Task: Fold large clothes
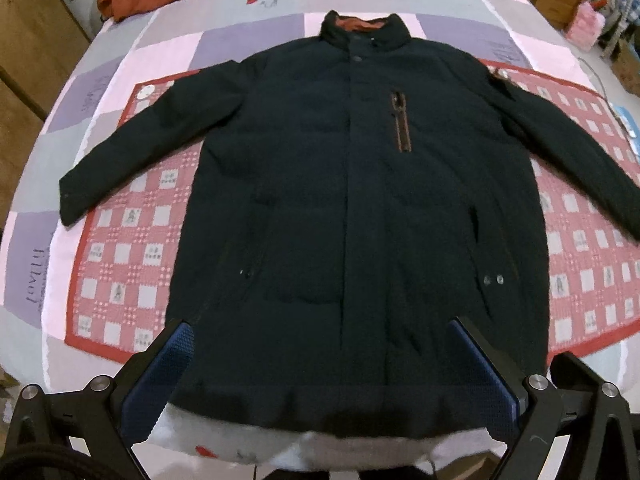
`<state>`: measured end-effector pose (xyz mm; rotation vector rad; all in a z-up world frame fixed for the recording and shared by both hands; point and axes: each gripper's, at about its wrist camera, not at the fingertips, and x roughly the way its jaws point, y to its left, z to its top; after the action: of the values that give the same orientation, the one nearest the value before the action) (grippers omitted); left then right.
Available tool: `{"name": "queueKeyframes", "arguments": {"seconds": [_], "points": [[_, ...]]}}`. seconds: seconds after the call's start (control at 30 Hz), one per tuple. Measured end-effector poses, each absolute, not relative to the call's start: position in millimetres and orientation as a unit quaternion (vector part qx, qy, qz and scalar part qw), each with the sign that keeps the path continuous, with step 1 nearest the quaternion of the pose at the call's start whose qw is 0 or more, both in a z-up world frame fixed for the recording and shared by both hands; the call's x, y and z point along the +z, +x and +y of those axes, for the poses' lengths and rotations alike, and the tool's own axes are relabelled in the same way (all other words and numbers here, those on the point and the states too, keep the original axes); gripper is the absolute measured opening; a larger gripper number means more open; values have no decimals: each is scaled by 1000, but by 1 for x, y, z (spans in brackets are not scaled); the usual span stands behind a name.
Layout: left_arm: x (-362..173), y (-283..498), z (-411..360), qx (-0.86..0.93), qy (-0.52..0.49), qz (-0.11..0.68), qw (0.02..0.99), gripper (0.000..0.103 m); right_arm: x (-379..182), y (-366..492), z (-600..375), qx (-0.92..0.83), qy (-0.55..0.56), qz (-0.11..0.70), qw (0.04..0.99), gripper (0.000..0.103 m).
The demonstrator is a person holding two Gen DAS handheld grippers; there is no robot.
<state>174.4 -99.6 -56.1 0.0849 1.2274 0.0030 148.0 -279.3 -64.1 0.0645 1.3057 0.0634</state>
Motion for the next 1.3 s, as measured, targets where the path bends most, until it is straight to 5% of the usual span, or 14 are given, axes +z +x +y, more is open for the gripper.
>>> {"name": "queueKeyframes", "arguments": {"seconds": [0.33, 0.87, 1.3], "points": [[-138, 252, -92, -16, 31, 570, 821, 103, -139, 226, -277, 19, 24, 586, 810, 103], [-349, 436, -66, -42, 81, 504, 859, 103, -358, 418, -277, 9, -88, 487, 869, 103], [-354, 392, 71, 59, 72, 465, 881, 103, -378, 368, -490, -185, -17, 484, 855, 103]]}}
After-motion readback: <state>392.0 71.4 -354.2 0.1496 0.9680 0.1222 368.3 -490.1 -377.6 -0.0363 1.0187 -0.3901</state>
